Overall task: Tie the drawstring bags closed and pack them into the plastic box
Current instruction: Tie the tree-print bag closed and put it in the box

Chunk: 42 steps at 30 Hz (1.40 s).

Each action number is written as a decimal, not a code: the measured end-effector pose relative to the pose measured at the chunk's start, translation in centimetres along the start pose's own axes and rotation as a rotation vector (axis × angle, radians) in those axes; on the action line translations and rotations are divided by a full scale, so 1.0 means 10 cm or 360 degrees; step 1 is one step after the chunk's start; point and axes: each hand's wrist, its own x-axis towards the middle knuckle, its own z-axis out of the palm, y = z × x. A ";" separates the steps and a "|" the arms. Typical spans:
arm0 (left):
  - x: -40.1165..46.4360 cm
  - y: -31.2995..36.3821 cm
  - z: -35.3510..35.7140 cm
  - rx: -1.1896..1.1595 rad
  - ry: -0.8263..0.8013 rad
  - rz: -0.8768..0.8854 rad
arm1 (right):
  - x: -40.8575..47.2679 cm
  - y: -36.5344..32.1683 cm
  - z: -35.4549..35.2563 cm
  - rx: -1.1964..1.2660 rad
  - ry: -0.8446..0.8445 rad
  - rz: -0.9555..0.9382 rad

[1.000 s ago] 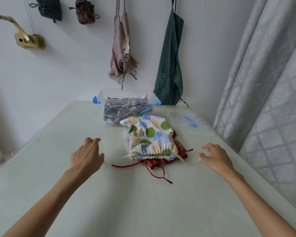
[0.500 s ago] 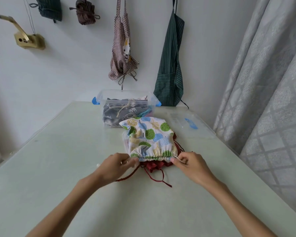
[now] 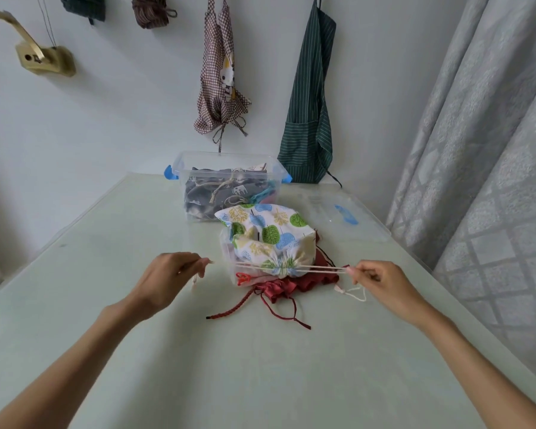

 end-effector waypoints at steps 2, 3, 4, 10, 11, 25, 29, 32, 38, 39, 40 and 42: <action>0.01 0.05 0.06 0.0202 -0.0017 -0.0148 | 0.00 -0.02 0.13 -0.0062 -0.0053 0.0063; 0.02 0.06 0.09 0.0320 -0.0078 -0.0220 | 0.01 0.00 0.16 -0.0132 -0.0086 0.0104; 0.02 0.05 0.11 0.0402 -0.0142 -0.0272 | 0.01 -0.01 0.16 -0.0253 -0.0109 0.0163; -0.09 0.30 0.09 0.0493 0.0173 -0.0200 | -0.12 -0.39 0.06 -0.0811 -0.0035 0.0094; -0.12 0.41 0.11 0.0403 0.0212 -0.0207 | -0.14 -0.49 0.09 -0.0781 0.0041 0.0066; 0.04 0.58 0.51 0.0859 -0.0002 0.0148 | 0.00 -0.61 0.63 0.0209 -0.0325 0.0006; 0.10 0.46 0.46 0.0926 -0.0053 0.0095 | 0.01 -0.52 0.69 -0.0088 -0.0173 -0.0151; 0.14 0.45 0.49 0.0881 -0.0069 -0.0089 | 0.00 -0.53 0.79 -0.0166 -0.0174 -0.0124; -0.14 0.48 0.36 0.0273 0.0123 -0.0392 | -0.11 -0.62 0.80 -0.0240 -0.0259 -0.0064; -0.20 0.51 0.36 0.0150 0.0117 -0.0477 | -0.12 -0.64 0.80 -0.0233 -0.0262 -0.0054; -0.23 0.56 0.37 0.0028 0.0035 -0.0546 | -0.12 -0.66 0.81 -0.0235 -0.0262 -0.0043; -0.25 0.68 0.42 -0.0301 -0.0210 -0.0635 | -0.13 -0.70 0.83 -0.0244 -0.0266 -0.0035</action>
